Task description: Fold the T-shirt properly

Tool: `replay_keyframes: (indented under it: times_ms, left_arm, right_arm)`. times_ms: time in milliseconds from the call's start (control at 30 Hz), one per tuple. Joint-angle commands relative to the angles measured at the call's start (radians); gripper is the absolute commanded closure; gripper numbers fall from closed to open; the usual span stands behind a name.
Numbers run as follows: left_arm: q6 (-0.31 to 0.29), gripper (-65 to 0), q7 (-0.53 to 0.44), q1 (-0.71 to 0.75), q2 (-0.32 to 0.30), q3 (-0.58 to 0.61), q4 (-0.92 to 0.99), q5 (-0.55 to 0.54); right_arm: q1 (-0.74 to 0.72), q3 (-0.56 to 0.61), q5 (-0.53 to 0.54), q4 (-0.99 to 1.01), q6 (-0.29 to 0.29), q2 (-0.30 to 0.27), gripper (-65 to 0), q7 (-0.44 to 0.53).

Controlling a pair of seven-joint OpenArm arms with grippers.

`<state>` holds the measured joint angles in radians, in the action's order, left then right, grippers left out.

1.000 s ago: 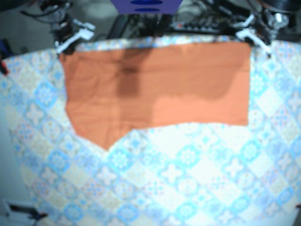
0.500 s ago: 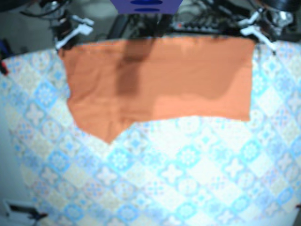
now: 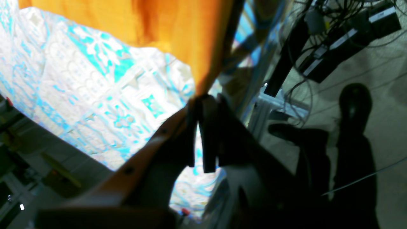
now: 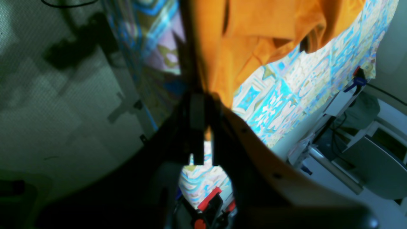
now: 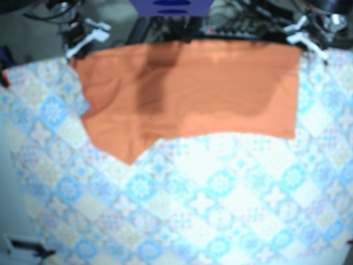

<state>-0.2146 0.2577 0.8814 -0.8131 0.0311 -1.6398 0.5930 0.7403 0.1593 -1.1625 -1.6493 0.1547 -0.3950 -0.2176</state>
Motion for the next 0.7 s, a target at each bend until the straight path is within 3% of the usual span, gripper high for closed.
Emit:
replay_keyframes:
  times_ms: [0,100,300,667]
  left_arm:
    - [0.008,-4.1,0.012,0.008,-0.016,-0.007,-0.007,0.005]
    - [0.008,-9.5,0.012,0.008,-0.015,-0.007,-0.007,0.006]
    - [0.008,-16.7,0.012,0.008,-0.015,-0.007,-0.007,0.006]
    - [0.008,-18.1,0.012,0.008,-0.015,-0.007,-0.007,0.006]
  right_arm:
    - [0.006,-0.005,-0.003,-0.010,-0.014,-0.011,0.0,-0.012]
    - [0.006,-0.005,-0.003,-0.010,-0.014,-0.011,-1.6,-0.012]
    - [0.009,-0.007,-0.003,-0.010,-0.014,-0.009,-11.5,-0.012]
    - [0.022,-0.011,-0.004,-0.010,-0.014,-0.008,-28.0,-0.015]
